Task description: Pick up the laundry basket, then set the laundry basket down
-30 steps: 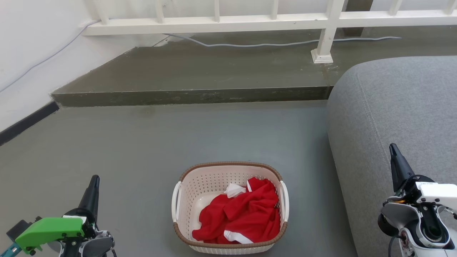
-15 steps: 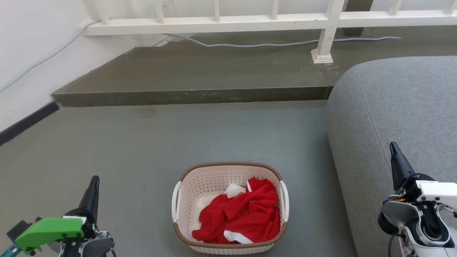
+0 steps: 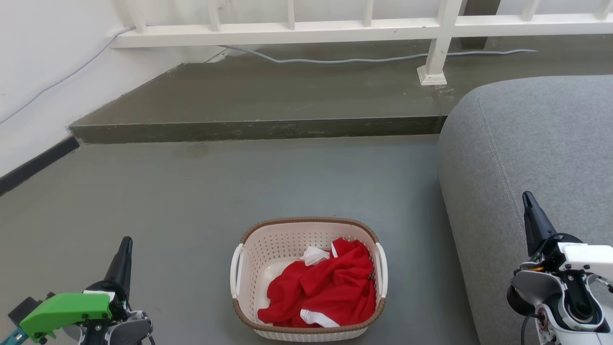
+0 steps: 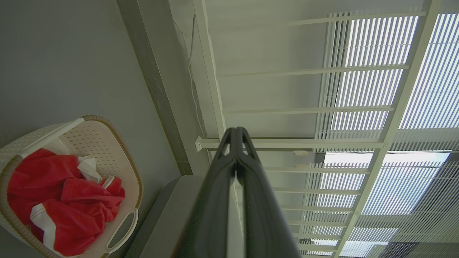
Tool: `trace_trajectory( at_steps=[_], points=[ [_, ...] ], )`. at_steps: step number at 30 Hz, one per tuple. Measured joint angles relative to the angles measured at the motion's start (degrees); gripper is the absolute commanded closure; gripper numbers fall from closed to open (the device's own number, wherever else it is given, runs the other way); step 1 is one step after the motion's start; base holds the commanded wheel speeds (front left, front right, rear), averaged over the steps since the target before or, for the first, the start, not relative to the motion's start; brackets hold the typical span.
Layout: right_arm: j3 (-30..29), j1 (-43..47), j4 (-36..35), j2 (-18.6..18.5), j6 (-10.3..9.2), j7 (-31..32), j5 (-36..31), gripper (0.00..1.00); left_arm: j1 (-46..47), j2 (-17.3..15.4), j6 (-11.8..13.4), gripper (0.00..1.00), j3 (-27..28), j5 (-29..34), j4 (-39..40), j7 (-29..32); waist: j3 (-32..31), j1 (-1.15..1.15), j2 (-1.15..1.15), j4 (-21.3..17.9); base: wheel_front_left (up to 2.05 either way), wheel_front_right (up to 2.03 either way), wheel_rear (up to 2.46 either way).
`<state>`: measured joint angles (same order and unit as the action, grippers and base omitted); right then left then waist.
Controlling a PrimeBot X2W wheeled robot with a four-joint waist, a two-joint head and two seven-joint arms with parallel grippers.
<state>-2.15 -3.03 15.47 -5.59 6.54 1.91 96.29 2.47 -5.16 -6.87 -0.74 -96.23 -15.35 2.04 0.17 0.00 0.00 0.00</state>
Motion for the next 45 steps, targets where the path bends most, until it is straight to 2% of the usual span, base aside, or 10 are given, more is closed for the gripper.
trace_trajectory(
  at_steps=[45],
  points=[
    [-0.4, 0.0, 0.4, 0.0, 0.02, 0.2, 0.0, 1.00, 0.2, 0.0, -0.2, 1.00, 0.3, 0.0, -0.5, 0.2, 0.0, 0.00, 0.00, 0.0, 0.00, 0.00, 0.00]
  ],
)
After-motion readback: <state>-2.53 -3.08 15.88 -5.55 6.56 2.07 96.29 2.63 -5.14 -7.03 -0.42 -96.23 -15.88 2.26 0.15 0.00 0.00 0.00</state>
